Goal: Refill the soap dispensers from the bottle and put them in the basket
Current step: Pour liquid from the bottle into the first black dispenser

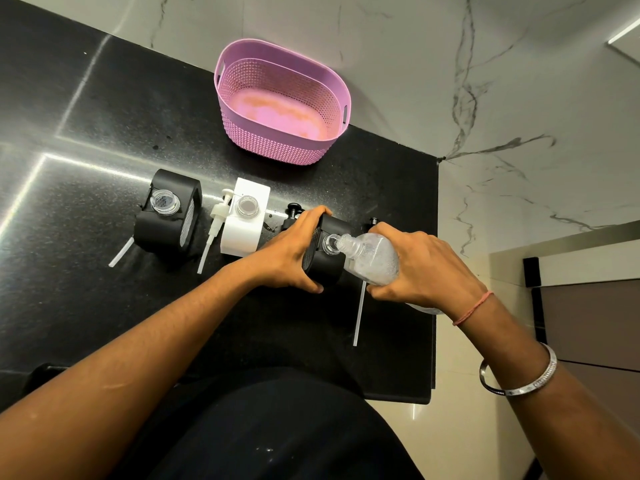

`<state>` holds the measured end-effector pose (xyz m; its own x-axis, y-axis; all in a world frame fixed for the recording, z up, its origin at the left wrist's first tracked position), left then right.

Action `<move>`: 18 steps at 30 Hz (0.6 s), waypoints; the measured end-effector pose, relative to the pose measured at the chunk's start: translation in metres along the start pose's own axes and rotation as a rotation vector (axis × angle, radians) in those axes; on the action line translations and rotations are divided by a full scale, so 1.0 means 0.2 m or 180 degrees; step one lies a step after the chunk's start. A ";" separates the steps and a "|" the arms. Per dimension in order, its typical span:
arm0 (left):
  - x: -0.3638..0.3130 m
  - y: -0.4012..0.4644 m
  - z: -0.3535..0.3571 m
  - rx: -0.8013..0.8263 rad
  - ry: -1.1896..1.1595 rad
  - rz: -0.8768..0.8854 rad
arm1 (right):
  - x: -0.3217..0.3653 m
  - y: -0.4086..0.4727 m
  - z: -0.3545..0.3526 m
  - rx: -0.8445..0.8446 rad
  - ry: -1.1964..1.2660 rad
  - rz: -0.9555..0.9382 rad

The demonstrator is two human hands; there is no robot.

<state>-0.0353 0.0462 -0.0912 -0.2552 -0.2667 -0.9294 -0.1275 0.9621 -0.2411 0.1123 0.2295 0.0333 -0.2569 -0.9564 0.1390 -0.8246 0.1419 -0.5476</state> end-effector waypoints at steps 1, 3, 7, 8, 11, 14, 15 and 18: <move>0.00 0.00 0.00 -0.0001 0.0006 -0.0005 | 0.00 0.00 0.00 -0.0004 -0.0008 -0.0001; 0.00 0.00 0.00 -0.0004 0.0009 -0.0009 | 0.00 0.00 0.00 0.0002 0.0002 -0.0008; 0.00 0.00 0.00 -0.0005 0.0020 -0.0022 | 0.00 0.00 0.00 0.0037 0.0033 0.0004; 0.00 0.00 0.00 -0.0003 0.0024 -0.0025 | 0.00 0.00 0.00 0.0036 0.0037 0.0006; 0.00 0.00 0.00 0.0011 0.0040 -0.0048 | 0.00 0.00 0.00 0.0040 0.0020 0.0007; 0.00 0.00 0.00 0.0025 0.0033 -0.0070 | 0.00 0.00 0.00 0.0033 0.0013 0.0006; 0.00 0.00 0.00 0.0025 0.0032 -0.0067 | 0.00 0.00 0.00 0.0036 0.0026 0.0003; -0.01 0.00 0.00 0.0024 0.0040 -0.0061 | 0.00 0.00 0.00 0.0034 0.0046 0.0018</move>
<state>-0.0353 0.0463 -0.0900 -0.2647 -0.2859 -0.9210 -0.1251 0.9571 -0.2612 0.1126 0.2301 0.0325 -0.2688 -0.9518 0.1477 -0.8177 0.1444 -0.5573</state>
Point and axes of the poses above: each hand's wrist, its own y-axis towards the middle knuckle, its own z-axis out of the palm, x = y × z, the point moved 1 cm from there along y, towards the middle knuckle, and after that the axes turned 11 degrees about x, right-handed, at the moved point
